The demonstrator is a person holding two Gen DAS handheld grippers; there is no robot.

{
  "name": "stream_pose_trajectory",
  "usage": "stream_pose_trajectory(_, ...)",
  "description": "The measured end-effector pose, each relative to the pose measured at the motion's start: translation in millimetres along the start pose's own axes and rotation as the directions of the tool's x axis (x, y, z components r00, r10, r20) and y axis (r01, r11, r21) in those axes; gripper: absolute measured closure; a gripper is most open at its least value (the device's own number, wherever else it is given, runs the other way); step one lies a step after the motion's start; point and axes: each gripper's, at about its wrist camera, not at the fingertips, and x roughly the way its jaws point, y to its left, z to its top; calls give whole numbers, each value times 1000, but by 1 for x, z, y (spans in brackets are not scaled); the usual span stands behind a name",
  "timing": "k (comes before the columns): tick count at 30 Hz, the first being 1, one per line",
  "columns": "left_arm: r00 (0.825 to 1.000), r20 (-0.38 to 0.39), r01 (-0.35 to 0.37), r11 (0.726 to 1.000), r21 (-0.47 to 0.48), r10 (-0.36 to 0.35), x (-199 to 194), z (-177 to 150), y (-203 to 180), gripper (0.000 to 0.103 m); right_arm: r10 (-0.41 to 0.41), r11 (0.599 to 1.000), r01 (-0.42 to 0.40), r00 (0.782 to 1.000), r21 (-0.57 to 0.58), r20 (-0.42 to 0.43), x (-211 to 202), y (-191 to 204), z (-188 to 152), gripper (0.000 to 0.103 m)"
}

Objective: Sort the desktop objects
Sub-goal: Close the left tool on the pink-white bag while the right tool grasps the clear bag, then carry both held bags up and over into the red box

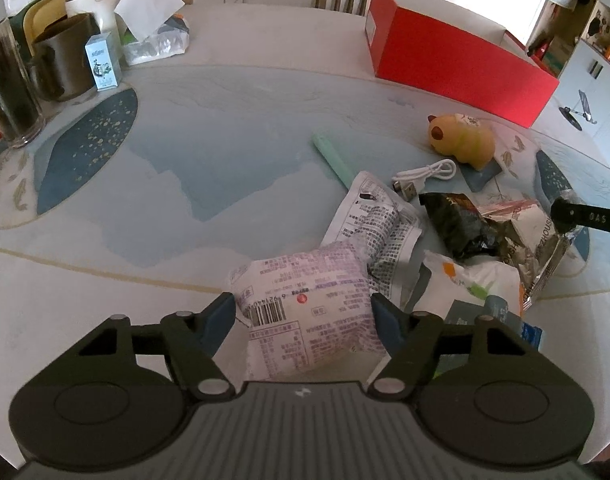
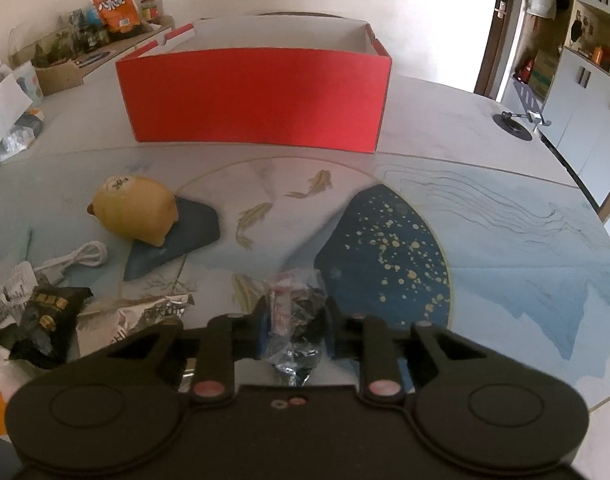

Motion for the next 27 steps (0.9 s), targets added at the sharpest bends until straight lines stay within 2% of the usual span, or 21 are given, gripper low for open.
stream_pose_trajectory(27,994,101,45,999,15,-46,-33,22,-7,32,-17,999,14,998,51,56,-34,-1,16,82)
